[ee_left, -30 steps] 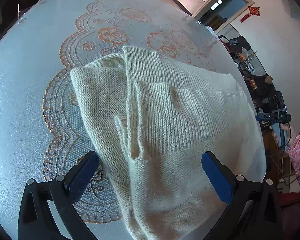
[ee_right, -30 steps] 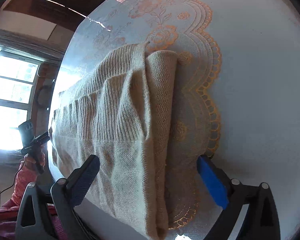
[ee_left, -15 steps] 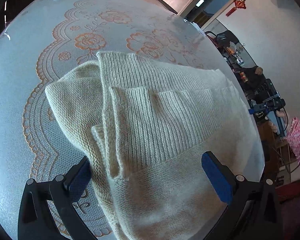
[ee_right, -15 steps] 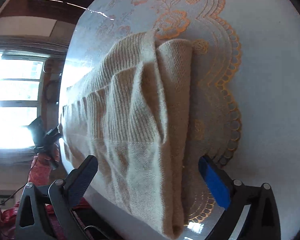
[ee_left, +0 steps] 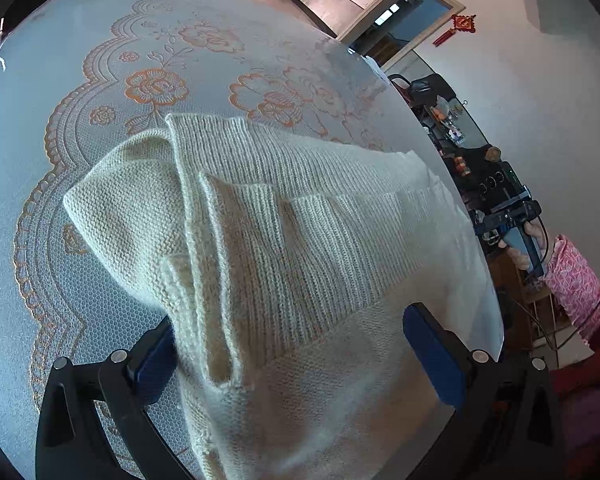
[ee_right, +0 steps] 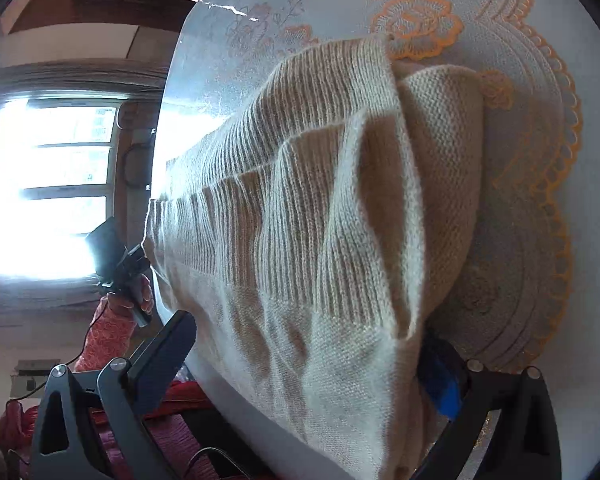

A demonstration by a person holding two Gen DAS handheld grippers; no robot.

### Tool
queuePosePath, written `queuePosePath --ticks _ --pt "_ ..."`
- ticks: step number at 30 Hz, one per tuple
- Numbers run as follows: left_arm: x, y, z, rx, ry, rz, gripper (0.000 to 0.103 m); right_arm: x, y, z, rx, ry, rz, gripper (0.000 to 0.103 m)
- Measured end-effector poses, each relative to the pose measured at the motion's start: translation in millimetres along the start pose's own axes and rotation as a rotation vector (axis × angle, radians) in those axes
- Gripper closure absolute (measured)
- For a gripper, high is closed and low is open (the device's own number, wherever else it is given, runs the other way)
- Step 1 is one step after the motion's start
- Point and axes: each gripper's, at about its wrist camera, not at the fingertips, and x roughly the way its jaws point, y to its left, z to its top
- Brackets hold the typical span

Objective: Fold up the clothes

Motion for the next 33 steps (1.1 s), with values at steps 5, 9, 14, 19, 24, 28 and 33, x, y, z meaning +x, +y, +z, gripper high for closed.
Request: queuePosePath --ticks 5,9,14,19,24,28,33 --pt "3 0 3 -0.008 0.0 -0.003 0.0 8 2 4 -0.011 0.006 0.037 0.003" --pt "7 -4 5 -0.008 -0.003 0.007 0.0 17 5 8 -0.027 0.03 0.014 0.038" --pt "4 -2 4 -0.071 -0.041 -0.013 0.005 17 -2 6 0.032 0.02 0.044 0.066" --pt "-4 31 -1 -0.257 -0.093 -0.006 0.067 15 -17 3 0.078 -0.003 0.078 0.077" --pt "-8 41 -11 -0.324 -0.109 -0.056 0.069 8 -18 1 0.071 -0.014 0.047 0.078" --pt "-7 40 -13 -0.361 -0.129 -0.052 0.074 7 -10 0 0.056 -0.027 -0.009 0.079" --pt "-4 30 -7 -0.371 -0.184 -0.053 0.079 5 9 -7 0.031 -0.076 -0.12 0.082"
